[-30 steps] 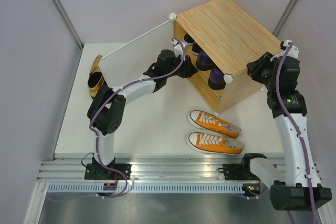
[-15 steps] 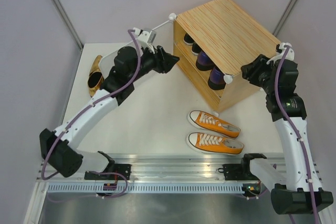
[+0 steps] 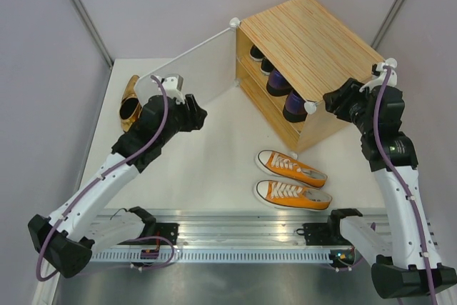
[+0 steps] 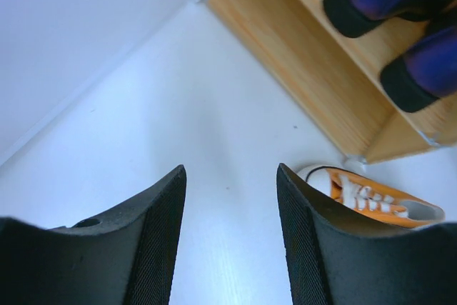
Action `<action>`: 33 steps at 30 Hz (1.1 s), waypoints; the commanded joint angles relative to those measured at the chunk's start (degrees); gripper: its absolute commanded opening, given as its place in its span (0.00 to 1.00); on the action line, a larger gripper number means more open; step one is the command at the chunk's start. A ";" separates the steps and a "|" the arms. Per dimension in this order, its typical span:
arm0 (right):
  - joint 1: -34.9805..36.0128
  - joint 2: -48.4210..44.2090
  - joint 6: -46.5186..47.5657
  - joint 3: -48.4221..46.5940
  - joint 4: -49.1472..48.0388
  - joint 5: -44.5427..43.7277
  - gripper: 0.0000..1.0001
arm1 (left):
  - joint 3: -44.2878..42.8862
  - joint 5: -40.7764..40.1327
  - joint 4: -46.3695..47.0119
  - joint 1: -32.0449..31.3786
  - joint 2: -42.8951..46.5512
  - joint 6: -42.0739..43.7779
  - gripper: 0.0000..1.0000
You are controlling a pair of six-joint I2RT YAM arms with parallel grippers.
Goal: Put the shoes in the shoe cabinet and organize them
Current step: Adjust the shoe in the shoe cabinet, then pick up the shoe from the center of the board.
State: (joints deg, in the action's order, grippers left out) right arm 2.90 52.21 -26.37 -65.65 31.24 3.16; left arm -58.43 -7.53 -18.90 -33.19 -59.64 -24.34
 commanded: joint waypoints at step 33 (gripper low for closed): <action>3.61 -2.90 -0.96 2.98 -1.36 -1.49 0.57 | -4.57 3.14 -9.67 52.35 -16.29 -17.84 0.56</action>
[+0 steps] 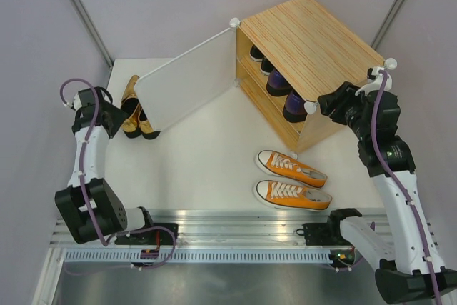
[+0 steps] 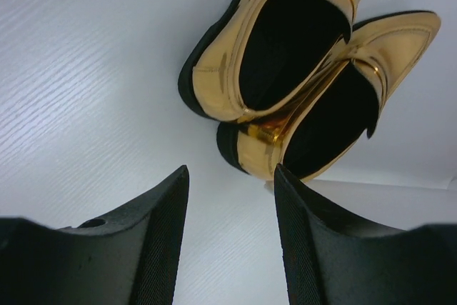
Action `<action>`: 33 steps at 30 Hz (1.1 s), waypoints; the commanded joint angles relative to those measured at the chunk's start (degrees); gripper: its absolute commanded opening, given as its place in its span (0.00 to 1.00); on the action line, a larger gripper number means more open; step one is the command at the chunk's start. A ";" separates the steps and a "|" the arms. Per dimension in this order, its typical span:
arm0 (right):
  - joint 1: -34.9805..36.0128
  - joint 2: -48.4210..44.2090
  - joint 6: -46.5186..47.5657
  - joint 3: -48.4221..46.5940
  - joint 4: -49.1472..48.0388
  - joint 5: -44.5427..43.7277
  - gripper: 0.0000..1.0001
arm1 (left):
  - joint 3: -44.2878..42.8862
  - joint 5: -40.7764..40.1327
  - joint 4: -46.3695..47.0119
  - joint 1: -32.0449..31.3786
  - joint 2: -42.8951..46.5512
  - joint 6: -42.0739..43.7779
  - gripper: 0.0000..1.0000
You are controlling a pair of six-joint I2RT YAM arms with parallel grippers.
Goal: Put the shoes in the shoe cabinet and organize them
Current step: Pick up the shoe from the center of the board.
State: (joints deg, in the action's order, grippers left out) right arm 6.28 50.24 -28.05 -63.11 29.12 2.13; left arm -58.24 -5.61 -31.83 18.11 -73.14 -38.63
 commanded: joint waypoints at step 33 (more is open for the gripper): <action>2.59 -3.04 2.13 1.15 1.11 -4.33 0.58 | -7.34 11.41 8.37 4.57 -25.12 -12.53 0.49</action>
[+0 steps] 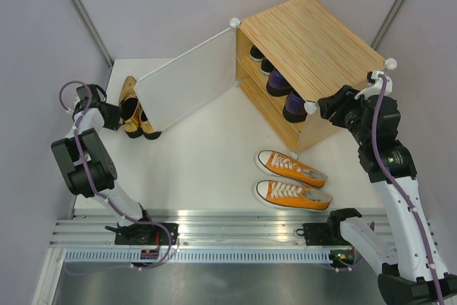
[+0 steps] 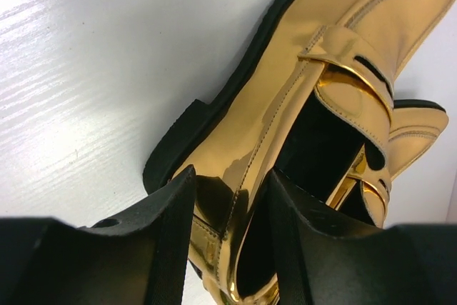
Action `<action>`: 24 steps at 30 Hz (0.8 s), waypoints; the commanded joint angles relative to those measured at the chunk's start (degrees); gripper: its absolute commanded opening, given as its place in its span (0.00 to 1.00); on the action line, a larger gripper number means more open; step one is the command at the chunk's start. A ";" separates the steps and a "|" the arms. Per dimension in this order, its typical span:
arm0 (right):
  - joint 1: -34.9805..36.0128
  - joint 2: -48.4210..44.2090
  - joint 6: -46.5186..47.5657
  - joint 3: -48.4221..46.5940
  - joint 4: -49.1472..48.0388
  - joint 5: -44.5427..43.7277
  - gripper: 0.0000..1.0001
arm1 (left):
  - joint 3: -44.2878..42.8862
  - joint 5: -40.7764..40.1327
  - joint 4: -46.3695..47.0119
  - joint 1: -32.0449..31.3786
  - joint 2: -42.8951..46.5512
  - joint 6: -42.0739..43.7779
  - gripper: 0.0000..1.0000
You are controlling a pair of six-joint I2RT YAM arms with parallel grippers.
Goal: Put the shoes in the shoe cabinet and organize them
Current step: Pick up the shoe from the center of the board.
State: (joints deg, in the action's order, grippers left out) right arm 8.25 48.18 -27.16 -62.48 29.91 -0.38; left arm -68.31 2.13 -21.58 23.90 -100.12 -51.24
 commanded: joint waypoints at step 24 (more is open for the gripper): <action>3.00 -4.76 2.20 1.39 0.50 -5.42 0.61 | 1.96 5.95 -10.14 -2.37 4.49 4.05 0.36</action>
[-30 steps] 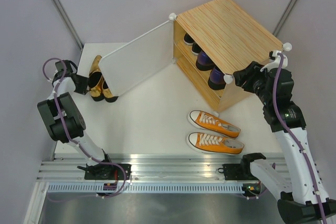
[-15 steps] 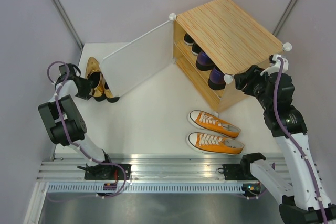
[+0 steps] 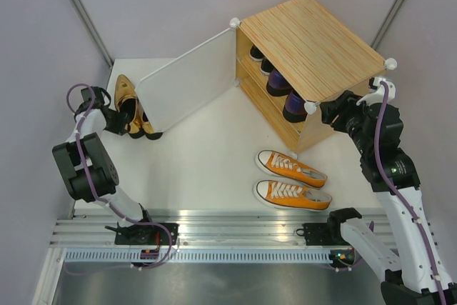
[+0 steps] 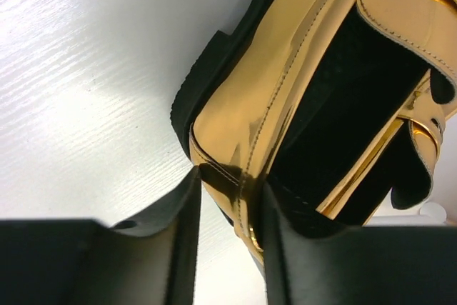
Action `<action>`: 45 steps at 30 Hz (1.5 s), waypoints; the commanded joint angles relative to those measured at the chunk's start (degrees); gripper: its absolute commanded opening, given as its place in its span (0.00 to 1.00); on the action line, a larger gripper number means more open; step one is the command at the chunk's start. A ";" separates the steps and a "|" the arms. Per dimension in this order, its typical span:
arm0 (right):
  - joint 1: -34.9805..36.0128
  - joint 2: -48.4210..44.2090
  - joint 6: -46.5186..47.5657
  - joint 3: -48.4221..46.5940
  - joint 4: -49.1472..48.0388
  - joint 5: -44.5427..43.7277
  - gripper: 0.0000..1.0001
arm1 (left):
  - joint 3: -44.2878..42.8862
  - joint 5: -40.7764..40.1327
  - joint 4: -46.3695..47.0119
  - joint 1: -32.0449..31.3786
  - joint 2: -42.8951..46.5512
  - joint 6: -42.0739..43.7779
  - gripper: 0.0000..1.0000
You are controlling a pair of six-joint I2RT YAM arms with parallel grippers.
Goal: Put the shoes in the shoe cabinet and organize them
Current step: Pick up the shoe from the center of the board.
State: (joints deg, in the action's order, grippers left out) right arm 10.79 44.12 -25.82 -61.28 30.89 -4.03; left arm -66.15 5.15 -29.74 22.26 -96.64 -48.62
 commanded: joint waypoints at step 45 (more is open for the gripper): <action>1.52 -0.79 1.65 -1.04 1.45 -2.73 0.62 | -15.41 -0.76 -9.20 -1.17 28.87 4.51 0.02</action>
State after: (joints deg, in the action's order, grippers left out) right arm 11.90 43.18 -25.17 -61.25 32.01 -6.11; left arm -75.35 1.63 -44.47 21.50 -72.44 -40.95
